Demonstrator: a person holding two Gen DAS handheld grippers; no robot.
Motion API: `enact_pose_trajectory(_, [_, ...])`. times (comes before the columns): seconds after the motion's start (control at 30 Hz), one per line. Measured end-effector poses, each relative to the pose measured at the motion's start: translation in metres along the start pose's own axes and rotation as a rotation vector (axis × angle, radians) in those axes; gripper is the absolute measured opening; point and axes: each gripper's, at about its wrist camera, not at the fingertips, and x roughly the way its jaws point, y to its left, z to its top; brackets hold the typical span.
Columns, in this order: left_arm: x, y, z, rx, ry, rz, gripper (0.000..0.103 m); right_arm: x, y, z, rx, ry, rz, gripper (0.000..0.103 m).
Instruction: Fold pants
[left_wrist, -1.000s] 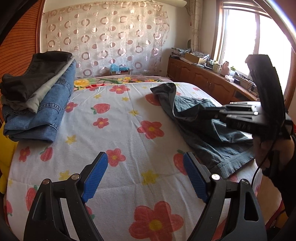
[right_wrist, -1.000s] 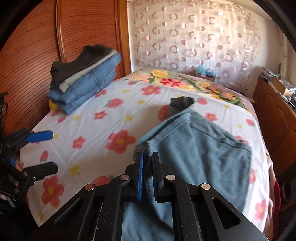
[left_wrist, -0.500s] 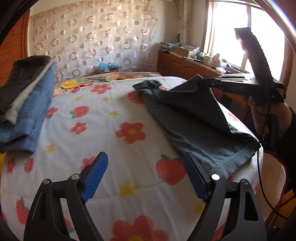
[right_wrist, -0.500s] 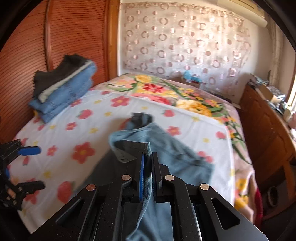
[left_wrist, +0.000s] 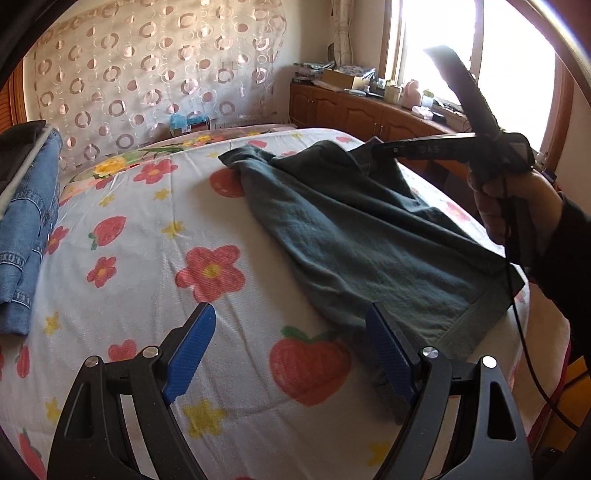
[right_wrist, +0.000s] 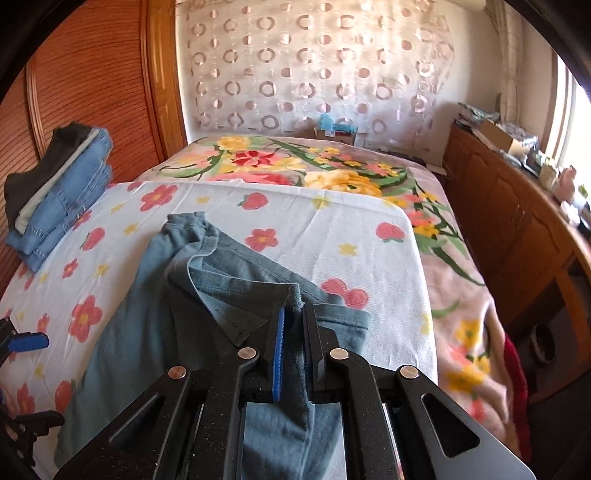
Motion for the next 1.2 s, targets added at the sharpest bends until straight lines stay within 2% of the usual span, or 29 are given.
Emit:
enact_pose_trajectory(0.03, [0.001, 0.000, 0.000, 0.000, 0.002, 0.003, 0.084, 0.000, -0.002, 0.000, 0.011, 0.003, -0.002, 0.026])
enact_pose_trajectory(0.2, [0.007, -0.001, -0.001, 0.009, 0.017, 0.014, 0.084, 0.005, -0.019, -0.005, 0.056, 0.046, 0.042, 0.032])
enact_pose_trajectory(0.47, [0.015, -0.003, -0.001, 0.015, 0.074, 0.000, 0.084, 0.009, -0.024, -0.001, 0.020, 0.071, 0.056, 0.033])
enact_pose_trajectory(0.67, [0.014, -0.004, -0.003, 0.019, 0.073, 0.002, 0.084, 0.023, -0.027, 0.009, -0.029, 0.087, 0.045, 0.033])
enact_pose_trajectory(0.7, [0.014, -0.005, -0.003, 0.019, 0.073, 0.001, 0.084, 0.025, -0.026, 0.010, -0.039, 0.083, 0.038, 0.030])
enact_pose_trajectory(0.73, [0.014, -0.004, -0.003, 0.018, 0.073, 0.000, 0.084, 0.025, -0.026, 0.012, -0.043, 0.079, 0.035, 0.015])
enact_pose_trajectory(0.8, [0.014, -0.005, -0.004, 0.017, 0.072, -0.001, 0.084, 0.024, -0.027, 0.016, -0.037, 0.061, 0.024, 0.009])
enact_pose_trajectory(0.87, [0.014, -0.006, -0.004, 0.018, 0.072, 0.001, 0.084, 0.017, -0.028, 0.019, -0.029, 0.013, 0.020, 0.008])
enact_pose_trajectory(0.97, [0.014, -0.006, -0.004, 0.021, 0.073, 0.005, 0.084, 0.006, -0.036, 0.020, 0.010, -0.043, -0.035, 0.008])
enact_pose_trajectory(1.2, [0.015, -0.005, -0.004, 0.021, 0.073, 0.007, 0.084, 0.014, -0.059, 0.011, 0.069, 0.004, -0.144, 0.008])
